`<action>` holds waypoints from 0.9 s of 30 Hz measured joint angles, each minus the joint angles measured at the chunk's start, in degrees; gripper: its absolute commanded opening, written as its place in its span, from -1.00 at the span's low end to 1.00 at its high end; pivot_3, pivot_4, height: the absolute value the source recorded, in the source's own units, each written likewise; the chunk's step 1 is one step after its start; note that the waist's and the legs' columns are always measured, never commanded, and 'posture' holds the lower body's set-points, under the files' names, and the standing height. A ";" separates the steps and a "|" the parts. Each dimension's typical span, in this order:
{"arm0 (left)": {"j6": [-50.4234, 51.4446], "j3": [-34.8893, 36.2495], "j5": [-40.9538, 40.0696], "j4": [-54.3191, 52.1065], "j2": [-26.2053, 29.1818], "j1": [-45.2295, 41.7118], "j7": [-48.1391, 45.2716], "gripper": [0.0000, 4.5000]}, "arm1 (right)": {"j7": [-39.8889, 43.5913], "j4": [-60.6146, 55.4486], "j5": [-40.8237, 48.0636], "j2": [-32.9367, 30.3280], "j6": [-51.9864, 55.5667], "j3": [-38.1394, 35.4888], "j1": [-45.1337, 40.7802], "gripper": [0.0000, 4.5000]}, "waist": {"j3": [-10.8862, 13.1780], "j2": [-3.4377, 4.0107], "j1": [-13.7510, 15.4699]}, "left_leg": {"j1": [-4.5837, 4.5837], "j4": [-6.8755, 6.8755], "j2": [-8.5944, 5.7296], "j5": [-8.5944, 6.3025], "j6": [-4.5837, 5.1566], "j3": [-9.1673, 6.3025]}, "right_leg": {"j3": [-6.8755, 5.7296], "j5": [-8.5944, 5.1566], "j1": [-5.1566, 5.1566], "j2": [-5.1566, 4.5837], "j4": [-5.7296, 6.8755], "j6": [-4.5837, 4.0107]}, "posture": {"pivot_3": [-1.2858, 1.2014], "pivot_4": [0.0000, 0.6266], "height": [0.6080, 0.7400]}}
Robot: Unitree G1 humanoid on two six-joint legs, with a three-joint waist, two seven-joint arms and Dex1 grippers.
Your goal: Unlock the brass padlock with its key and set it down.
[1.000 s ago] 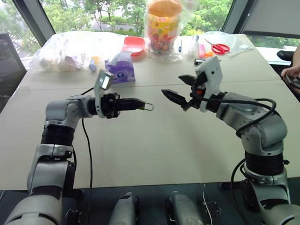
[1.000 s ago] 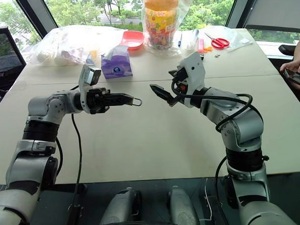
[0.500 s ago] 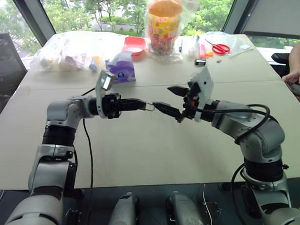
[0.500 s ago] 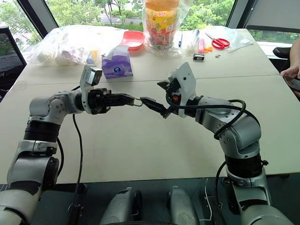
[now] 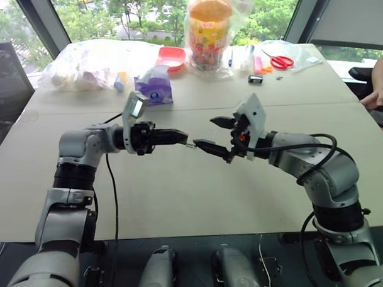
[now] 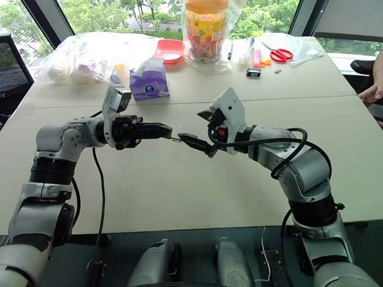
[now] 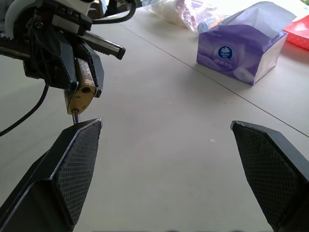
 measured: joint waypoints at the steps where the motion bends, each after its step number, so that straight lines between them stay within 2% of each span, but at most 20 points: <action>1: 0.00 0.00 -0.01 -0.04 0.00 0.00 0.00 -0.94 | 0.13 0.01 -0.12 -0.10 -0.01 0.30 0.00 0.99 | 0.00 0.00 0.00 | 0.00 0.00 0.00 0.00 0.00 0.00 | 0.00 0.00 0.00 0.00 0.00 0.00 | 0.03 -0.52 1.00; 10: -1.83 -0.12 0.26 -0.14 -0.50 0.00 0.22 -0.94 | 1.32 1.49 -1.03 -1.62 -0.12 1.41 0.32 0.99 | 0.00 0.00 0.04 | 0.00 0.00 0.00 0.00 0.00 0.00 | 0.00 0.00 0.00 -0.01 -0.01 0.00 | 0.03 -0.52 1.00; 13: -2.41 -0.55 1.07 0.41 -1.50 0.04 2.15 -0.94 | 1.85 3.24 -2.69 -6.46 -1.91 -0.18 2.19 0.99 | 0.01 -0.02 0.53 | 0.00 0.01 -0.03 -0.02 0.03 -0.01 | -0.01 0.00 0.07 -0.04 -0.09 0.00 | 0.03 -0.52 1.00; 18: -2.90 -0.90 4.66 8.30 -8.20 0.38 12.10 -0.94 | 5.38 4.94 -8.61 -19.93 -7.26 -3.77 10.20 0.99 | 0.05 -0.08 1.65 | -0.02 0.03 -0.09 -0.09 0.16 0.01 | -0.02 -0.02 0.10 -0.07 -0.16 0.04 | 0.03 -0.52 1.00; 24: -2.52 -2.23 8.15 21.60 -17.78 -2.16 20.00 -0.94 | 9.25 -6.46 -3.46 -21.06 -3.38 -4.65 15.60 0.99 | 0.10 -0.17 0.74 | -0.05 0.04 0.00 -0.08 0.16 -0.01 | -0.01 -0.01 0.04 0.05 -0.11 0.03 | 0.03 -0.52 1.00; 25: -2.63 -2.09 8.75 24.17 -18.59 -3.74 20.96 -0.63 | 9.00 -7.95 -3.15 -20.82 -2.89 -4.56 15.63 1.00 | 0.11 -0.18 0.56 | -0.04 0.05 0.00 -0.08 0.15 -0.01 | -0.01 0.00 0.06 0.06 -0.10 0.02 | 0.03 -0.52 1.00; 27: -3.36 -1.70 9.57 27.65 -19.13 -5.81 22.13 -0.41 | 8.00 -8.53 -3.01 -20.34 -2.21 -4.54 15.62 1.00 | 0.11 -0.18 0.34 | 0.02 0.07 0.00 -0.08 0.15 -0.01 | -0.01 0.00 0.14 0.05 -0.10 0.02 | 0.03 -0.52 1.00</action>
